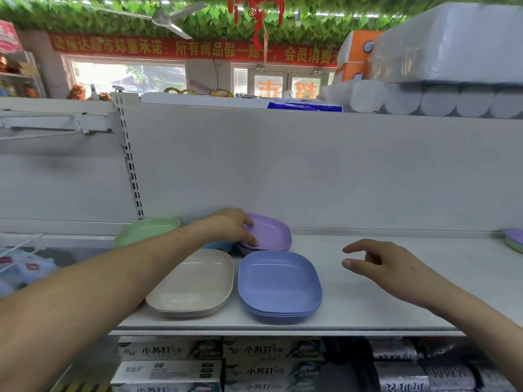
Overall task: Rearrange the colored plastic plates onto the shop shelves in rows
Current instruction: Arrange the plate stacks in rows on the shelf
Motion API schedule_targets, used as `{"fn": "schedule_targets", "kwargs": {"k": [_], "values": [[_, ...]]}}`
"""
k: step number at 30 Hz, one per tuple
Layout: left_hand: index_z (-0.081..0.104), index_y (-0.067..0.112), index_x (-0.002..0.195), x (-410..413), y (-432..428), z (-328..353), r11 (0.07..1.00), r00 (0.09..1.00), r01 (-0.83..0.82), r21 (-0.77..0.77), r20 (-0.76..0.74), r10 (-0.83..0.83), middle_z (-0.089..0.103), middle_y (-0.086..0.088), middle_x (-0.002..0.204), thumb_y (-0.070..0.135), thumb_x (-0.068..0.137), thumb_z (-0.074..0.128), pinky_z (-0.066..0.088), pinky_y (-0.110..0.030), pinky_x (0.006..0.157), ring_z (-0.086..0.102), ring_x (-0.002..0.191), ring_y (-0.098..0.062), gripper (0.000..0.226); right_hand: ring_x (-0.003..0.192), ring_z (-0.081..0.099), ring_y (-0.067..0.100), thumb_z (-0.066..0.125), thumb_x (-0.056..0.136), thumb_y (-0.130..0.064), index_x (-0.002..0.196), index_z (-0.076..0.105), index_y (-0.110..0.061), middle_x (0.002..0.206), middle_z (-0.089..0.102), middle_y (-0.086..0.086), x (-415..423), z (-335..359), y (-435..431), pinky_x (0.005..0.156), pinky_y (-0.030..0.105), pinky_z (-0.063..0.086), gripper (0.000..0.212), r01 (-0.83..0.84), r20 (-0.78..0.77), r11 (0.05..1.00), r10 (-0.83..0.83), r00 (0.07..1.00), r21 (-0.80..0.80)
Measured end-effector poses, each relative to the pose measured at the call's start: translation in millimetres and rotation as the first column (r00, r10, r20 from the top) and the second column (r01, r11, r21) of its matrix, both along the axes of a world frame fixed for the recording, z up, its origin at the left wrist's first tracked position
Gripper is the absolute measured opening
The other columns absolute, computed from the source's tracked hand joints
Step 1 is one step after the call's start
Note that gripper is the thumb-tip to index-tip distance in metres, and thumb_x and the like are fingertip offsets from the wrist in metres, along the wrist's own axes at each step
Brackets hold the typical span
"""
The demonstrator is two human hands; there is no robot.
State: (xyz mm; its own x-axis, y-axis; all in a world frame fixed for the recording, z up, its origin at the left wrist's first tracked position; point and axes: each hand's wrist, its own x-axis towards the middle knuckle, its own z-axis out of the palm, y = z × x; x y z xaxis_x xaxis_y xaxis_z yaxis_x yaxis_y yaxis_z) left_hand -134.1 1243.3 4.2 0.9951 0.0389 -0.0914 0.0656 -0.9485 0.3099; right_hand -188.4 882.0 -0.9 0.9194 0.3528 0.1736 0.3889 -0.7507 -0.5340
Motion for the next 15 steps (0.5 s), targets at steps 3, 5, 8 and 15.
{"fn": "schedule_targets", "kwargs": {"k": [3,5,8,15], "values": [[0.054,0.035,0.146,2.6,0.8,-2.6,0.996,1.000,0.006,0.091,-0.022,-0.004,0.049,0.005,0.153,0.066,0.078,0.076,0.041,-0.038,0.113,0.049,0.137,-0.022,0.078,0.056,0.050,0.003,0.063,0.093,-0.059,0.113,0.068,-0.045,0.062,0.049,-0.010,-0.8,1.0,-0.8,0.059,0.023,0.038,0.025,-0.001,0.010,1.000,0.001,1.000,-0.005],[0.055,0.036,0.146,2.2,0.4,-4.4,0.993,1.000,0.013,0.118,-0.026,-0.009,0.049,0.006,0.153,0.069,0.079,0.073,0.041,-0.040,0.113,0.048,0.137,-0.022,0.077,0.057,0.050,0.003,0.063,0.093,-0.059,0.113,0.067,-0.046,0.061,0.049,-0.010,-2.3,1.4,-0.3,0.058,0.022,0.037,0.024,-0.006,0.009,1.000,0.006,1.000,-0.008],[0.054,0.038,0.146,-1.2,-0.6,-6.4,0.992,1.000,0.017,0.122,-0.011,-0.016,0.048,0.007,0.154,0.070,0.081,0.071,0.041,-0.038,0.111,0.047,0.138,-0.022,0.075,0.057,0.050,0.003,0.064,0.093,-0.058,0.113,0.067,-0.045,0.063,0.049,-0.008,-5.6,1.3,2.0,0.056,0.019,0.036,0.024,-0.014,0.006,1.000,0.014,1.000,-0.013],[0.061,0.036,0.139,-20.4,20.5,-8.1,1.000,0.990,0.015,-0.006,0.138,-0.014,0.056,0.006,0.147,0.066,0.089,0.063,0.042,-0.029,0.099,0.052,0.131,-0.019,0.058,0.068,0.056,0.003,0.062,0.094,-0.060,0.124,0.066,-0.041,0.078,0.060,-0.008,-14.0,0.7,24.7,0.063,0.016,0.042,0.036,-0.054,-0.042,0.998,0.053,0.998,-0.044]]}}
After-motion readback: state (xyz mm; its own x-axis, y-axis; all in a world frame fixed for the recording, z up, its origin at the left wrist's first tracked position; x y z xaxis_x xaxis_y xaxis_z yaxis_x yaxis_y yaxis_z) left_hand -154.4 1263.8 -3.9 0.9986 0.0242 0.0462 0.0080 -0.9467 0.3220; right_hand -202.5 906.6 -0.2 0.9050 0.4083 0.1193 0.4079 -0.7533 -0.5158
